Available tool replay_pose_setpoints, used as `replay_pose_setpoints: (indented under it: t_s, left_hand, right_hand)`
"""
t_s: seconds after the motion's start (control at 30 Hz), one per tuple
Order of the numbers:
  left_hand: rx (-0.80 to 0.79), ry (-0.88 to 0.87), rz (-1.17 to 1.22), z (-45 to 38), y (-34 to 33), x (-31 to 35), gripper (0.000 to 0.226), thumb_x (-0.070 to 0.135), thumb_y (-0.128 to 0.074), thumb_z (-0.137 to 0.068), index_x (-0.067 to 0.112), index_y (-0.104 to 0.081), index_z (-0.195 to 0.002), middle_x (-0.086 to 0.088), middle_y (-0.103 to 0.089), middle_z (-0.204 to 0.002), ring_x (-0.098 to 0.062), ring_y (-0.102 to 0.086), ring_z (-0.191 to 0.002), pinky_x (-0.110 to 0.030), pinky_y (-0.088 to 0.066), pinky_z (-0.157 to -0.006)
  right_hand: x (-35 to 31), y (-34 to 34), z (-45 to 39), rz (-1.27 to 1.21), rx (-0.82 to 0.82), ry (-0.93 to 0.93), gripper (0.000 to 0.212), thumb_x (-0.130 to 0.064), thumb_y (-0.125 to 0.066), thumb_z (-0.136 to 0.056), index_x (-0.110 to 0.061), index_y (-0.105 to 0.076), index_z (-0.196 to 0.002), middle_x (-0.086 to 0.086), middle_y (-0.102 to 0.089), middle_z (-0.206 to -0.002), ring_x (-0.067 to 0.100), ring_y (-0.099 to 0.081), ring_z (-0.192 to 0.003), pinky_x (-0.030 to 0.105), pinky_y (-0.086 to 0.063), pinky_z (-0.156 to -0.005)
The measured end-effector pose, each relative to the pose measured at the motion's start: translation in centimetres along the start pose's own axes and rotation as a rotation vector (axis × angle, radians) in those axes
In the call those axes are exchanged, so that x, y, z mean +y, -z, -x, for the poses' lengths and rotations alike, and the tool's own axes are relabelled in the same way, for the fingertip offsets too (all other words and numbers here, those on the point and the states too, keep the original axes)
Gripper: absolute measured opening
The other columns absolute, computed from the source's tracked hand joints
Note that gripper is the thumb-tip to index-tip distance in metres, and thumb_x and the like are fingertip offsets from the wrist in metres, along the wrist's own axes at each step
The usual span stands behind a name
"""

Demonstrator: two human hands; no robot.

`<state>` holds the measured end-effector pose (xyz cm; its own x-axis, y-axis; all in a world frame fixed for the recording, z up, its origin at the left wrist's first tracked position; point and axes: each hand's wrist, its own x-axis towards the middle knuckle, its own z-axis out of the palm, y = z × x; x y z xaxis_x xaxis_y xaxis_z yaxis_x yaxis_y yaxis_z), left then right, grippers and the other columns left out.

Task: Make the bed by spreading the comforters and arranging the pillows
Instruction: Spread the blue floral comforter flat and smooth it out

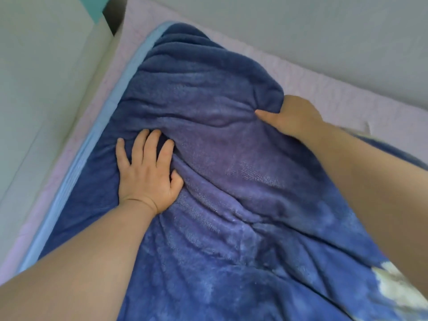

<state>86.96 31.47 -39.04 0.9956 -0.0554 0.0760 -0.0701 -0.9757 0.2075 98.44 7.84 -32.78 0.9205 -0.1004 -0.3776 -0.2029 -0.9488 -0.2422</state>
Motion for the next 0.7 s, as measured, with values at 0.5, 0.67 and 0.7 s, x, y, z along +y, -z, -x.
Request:
replay_pose_setpoints:
  t_s: [0.5,0.67,0.7]
  left_hand:
    - [0.078,0.050,-0.050,-0.6,-0.3,-0.6,0.059,0.032,-0.036,-0.072,0.013,-0.043,-0.128,-0.025,-0.051,-0.136,-0.029,-0.027,-0.127,-0.056,-0.008,-0.104]
    - [-0.031,0.078,-0.080,-0.4,0.3,-0.2,0.062,0.030,-0.033,-0.074,0.007,-0.055,-0.127,-0.025,-0.049,-0.138,-0.035,-0.034,-0.131,-0.070,-0.017,-0.101]
    - [-0.060,0.090,-0.090,-0.4,0.6,0.0,0.064,0.031,-0.031,-0.074,0.007,-0.055,-0.129,-0.025,-0.047,-0.140,-0.039,-0.037,-0.132,-0.070,-0.016,-0.101]
  right_hand:
    - [-2.5,-2.1,-4.4,0.451,0.466,-0.051,0.045,-0.042,-0.038,-0.091,-0.005,-0.064,-0.096,0.017,-0.069,-0.094,0.029,-0.064,-0.091,0.050,-0.049,-0.089]
    - [-2.2,-1.3,-4.2,0.305,0.303,0.056,0.056,-0.038,-0.027,-0.098,-0.004,-0.023,-0.143,0.021,-0.027,-0.150,0.033,-0.019,-0.141,0.062,-0.001,-0.112]
    - [-2.6,-1.4,-2.8,0.272,0.305,0.075,0.057,-0.036,-0.027,-0.098,-0.007,-0.017,-0.146,0.018,-0.018,-0.154,0.031,-0.011,-0.144,0.061,0.001,-0.113]
